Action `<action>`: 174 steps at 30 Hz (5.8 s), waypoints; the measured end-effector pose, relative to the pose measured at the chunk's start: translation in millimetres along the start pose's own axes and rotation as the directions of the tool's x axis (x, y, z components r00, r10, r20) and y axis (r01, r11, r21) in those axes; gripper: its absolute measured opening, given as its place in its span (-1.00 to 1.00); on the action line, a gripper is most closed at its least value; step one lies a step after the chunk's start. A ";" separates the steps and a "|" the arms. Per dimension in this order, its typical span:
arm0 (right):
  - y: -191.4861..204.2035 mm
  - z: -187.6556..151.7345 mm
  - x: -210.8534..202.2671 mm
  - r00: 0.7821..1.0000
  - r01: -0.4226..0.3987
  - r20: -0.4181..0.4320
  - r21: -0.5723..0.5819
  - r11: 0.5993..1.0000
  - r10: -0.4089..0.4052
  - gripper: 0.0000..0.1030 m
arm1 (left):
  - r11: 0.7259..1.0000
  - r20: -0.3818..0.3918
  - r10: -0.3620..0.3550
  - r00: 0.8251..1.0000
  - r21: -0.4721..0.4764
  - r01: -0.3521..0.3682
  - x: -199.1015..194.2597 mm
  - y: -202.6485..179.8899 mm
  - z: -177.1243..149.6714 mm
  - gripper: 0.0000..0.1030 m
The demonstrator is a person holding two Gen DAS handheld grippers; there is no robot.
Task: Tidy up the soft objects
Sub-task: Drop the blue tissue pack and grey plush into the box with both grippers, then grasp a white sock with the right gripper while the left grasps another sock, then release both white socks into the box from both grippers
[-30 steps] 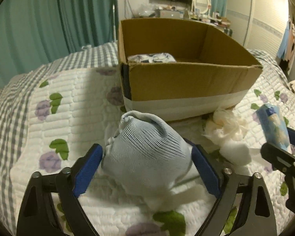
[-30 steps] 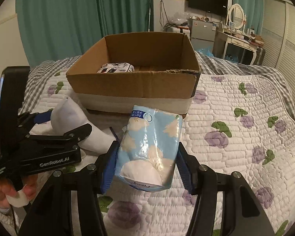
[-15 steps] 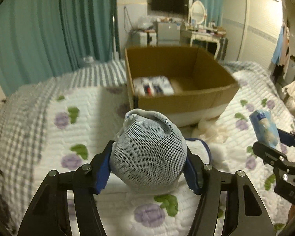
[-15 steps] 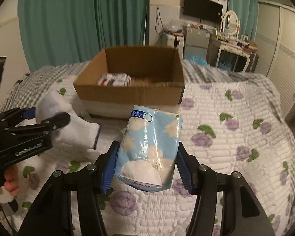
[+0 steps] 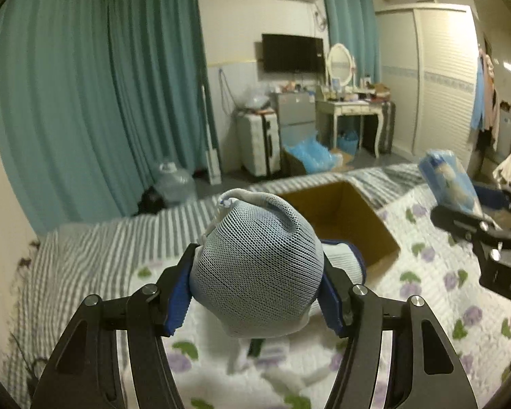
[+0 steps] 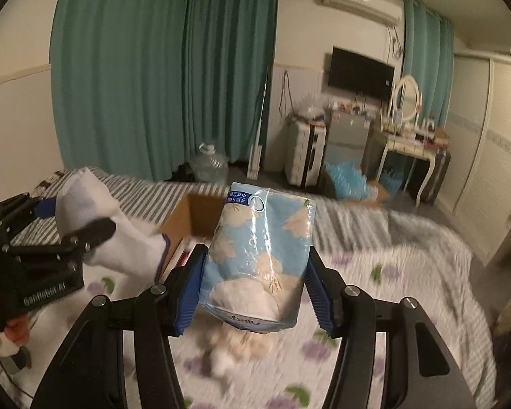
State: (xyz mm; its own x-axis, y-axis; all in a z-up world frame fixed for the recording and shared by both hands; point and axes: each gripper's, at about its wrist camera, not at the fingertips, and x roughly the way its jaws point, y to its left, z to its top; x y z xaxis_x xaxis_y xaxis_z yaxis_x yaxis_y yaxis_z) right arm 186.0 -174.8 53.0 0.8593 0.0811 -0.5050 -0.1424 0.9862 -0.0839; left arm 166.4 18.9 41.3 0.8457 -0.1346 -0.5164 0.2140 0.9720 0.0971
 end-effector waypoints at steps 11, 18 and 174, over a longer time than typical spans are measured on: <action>-16.1 36.5 110.3 0.998 -0.028 -0.064 -0.006 1.000 0.028 0.08 | 0.999 -0.063 0.040 0.997 0.013 -0.039 114.3 -19.7 21.7 0.20; -30.8 17.9 176.8 0.990 -0.044 -0.131 0.023 0.999 0.047 0.08 | 0.998 -0.118 0.066 0.991 0.024 -0.063 159.9 -22.7 5.5 0.24; -46.8 3.6 184.2 0.981 -0.130 -0.131 0.129 0.983 0.147 0.06 | 0.999 -0.181 -0.022 0.983 0.024 0.027 186.9 -31.2 12.9 -0.15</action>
State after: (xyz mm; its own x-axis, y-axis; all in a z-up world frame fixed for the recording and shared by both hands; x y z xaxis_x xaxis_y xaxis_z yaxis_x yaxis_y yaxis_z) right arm 352.6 -205.5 -33.0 0.7575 0.2054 -0.6197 -0.1879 0.9776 0.0943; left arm 324.1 -39.1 -47.3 0.7383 -0.1189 -0.6639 0.2485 0.9630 0.1038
